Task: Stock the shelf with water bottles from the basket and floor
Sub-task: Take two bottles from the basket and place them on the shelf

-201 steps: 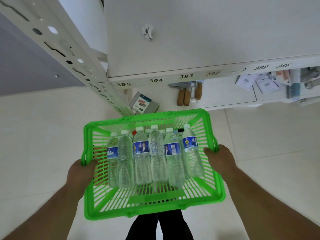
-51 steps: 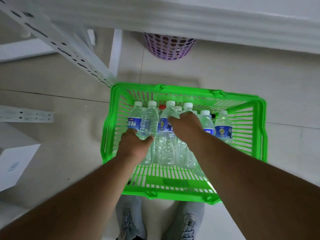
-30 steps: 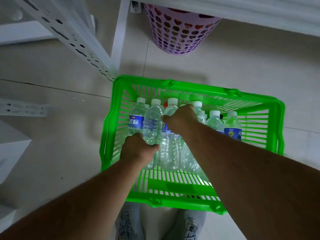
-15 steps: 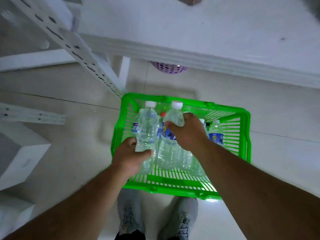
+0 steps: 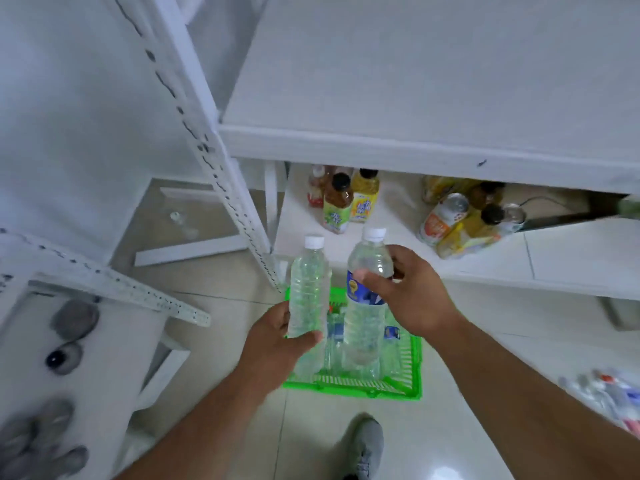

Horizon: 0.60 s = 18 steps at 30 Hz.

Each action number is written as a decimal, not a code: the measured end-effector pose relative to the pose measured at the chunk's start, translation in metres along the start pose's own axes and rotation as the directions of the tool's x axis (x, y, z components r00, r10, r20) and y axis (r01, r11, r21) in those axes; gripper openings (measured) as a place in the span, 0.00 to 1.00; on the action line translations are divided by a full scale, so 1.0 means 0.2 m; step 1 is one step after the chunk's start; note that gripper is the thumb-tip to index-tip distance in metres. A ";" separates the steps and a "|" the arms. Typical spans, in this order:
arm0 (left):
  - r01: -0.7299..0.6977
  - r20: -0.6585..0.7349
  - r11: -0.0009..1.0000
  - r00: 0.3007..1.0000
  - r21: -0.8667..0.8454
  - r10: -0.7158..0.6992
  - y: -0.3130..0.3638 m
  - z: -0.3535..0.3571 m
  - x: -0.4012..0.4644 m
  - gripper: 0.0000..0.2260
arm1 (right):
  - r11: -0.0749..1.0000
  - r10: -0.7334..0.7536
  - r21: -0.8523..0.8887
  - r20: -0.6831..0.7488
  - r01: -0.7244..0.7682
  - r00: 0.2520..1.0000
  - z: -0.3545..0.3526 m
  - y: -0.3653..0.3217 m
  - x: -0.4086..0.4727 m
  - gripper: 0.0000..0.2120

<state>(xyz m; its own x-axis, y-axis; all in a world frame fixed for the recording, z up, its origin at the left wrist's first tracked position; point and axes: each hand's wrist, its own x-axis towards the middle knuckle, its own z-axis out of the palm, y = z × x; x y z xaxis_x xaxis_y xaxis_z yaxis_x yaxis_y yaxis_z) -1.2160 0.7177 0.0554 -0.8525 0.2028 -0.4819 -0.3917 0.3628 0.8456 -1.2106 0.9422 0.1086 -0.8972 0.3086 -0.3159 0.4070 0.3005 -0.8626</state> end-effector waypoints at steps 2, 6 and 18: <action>-0.059 0.001 0.998 0.998 -0.011 0.059 0.20 -0.07 -0.17 0.17 | 0.997 -0.071 -0.020 -0.038 0.070 0.997 -0.10 -0.22 -0.18 0.12; -0.167 0.019 0.985 0.986 -0.051 0.169 0.53 -0.19 -0.50 0.18 | 0.982 -0.189 -0.046 -0.126 0.184 0.974 -0.27 -0.60 -0.50 0.12; -0.407 -0.009 0.913 0.913 -0.012 0.407 1.09 -0.34 -1.10 0.18 | 0.914 -0.378 0.038 -0.280 0.403 0.882 -0.59 -1.27 -1.11 0.07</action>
<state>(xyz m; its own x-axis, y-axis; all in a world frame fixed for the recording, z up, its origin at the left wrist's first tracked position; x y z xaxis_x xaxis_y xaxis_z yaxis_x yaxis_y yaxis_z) -1.1371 0.6898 0.3627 -0.9413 0.3242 -0.0940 -0.0149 0.2381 0.9711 -1.0934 0.9042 0.4444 -0.8974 0.4119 0.1580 0.0037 0.3652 -0.9309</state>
